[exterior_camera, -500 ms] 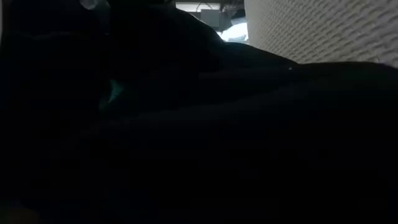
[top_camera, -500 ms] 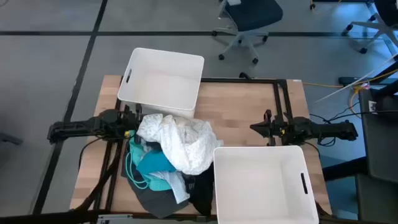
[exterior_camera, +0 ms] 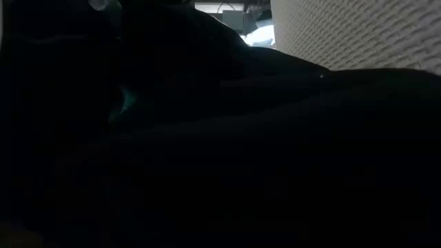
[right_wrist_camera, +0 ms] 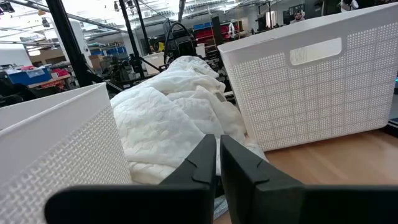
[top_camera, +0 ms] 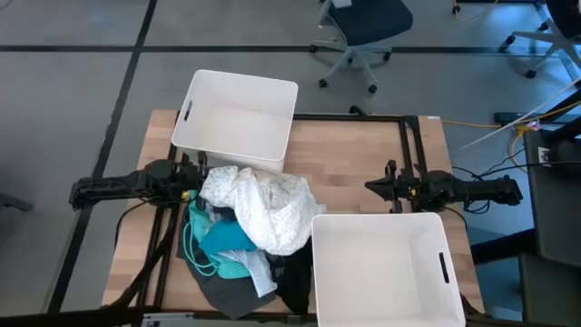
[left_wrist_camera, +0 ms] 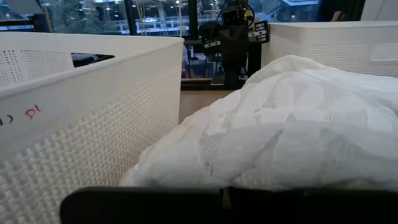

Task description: Sort clothes

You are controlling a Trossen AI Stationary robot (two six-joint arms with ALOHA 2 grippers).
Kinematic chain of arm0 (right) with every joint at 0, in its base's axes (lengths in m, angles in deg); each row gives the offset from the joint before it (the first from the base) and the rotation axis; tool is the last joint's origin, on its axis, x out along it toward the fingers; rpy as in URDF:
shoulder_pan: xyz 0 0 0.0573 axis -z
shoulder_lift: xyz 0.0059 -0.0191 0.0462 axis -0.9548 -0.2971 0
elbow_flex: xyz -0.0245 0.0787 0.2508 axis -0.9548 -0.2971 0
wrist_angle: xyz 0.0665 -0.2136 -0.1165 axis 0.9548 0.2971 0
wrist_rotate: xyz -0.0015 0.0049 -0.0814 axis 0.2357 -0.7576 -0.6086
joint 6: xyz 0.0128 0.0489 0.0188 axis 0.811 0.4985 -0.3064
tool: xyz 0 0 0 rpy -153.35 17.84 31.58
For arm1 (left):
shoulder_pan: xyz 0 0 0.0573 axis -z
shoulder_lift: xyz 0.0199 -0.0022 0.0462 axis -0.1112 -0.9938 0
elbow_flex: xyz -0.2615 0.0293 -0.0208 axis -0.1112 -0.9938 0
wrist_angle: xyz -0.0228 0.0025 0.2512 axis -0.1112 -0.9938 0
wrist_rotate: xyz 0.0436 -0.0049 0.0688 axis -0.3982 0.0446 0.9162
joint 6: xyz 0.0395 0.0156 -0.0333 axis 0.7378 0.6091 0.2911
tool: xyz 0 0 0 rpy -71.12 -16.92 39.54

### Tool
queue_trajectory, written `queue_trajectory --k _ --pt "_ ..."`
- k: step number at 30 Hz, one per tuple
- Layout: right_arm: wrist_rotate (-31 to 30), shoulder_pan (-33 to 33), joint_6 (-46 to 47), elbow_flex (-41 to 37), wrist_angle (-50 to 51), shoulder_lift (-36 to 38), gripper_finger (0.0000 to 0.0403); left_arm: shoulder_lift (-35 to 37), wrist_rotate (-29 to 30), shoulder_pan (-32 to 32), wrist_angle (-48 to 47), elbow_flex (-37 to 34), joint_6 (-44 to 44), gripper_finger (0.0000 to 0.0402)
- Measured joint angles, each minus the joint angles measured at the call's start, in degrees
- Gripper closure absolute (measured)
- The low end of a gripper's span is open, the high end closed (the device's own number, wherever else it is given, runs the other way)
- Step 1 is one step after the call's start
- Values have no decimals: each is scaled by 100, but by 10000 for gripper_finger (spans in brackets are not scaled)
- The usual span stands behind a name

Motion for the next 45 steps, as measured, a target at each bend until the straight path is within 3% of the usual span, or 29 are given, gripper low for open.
queue_trajectory --k 40,45 --pt "-4 0 -2 0 -6 0 377 -2 2 -1 4 2 2 398" --pt "-321 -3 -2 20 -415 4 377 -1 2 1 18 0 -12 398"
